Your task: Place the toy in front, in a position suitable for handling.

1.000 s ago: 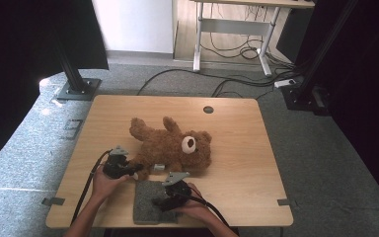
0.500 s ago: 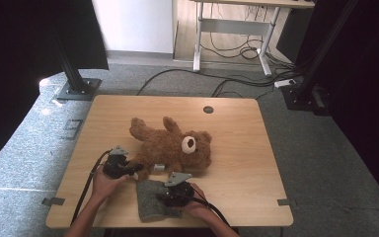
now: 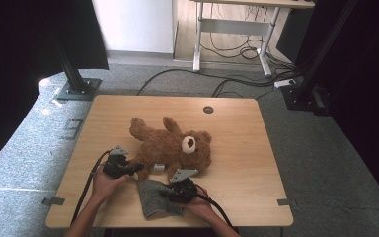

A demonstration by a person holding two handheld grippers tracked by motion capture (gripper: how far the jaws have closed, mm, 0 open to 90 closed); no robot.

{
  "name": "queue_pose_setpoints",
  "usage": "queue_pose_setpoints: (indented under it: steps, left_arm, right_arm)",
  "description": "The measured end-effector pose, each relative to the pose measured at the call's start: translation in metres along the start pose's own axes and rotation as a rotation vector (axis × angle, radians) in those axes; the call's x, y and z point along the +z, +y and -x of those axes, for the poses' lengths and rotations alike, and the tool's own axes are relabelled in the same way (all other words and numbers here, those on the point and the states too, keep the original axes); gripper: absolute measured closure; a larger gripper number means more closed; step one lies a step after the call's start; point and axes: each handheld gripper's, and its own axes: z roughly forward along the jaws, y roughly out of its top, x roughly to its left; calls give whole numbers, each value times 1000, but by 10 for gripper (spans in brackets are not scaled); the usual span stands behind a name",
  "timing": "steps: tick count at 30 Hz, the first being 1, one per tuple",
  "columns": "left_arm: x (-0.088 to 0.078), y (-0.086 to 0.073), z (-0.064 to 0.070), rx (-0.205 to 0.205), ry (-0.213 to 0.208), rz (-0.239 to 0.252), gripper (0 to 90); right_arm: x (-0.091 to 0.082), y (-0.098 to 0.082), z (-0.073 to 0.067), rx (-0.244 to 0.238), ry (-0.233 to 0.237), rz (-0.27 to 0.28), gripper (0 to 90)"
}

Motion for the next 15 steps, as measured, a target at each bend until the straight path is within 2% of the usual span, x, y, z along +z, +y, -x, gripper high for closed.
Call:
queue_pose_setpoints:
  steps: [7, 12, 15]
  left_arm:
    - [0, 0, 0, 0, -1, 3, 646]
    - [0, 0, -1, -6, -9, 3, 646]
    - [0, 0, -2, -12, -15, 6, 646]
  right_arm:
    - [-5, 3, 1, 13, 29, 35, 760]
    - [-15, 10, 2, 24, 35, 105, 770]
    - [-24, 17, 5, 21, 20, 153, 772]
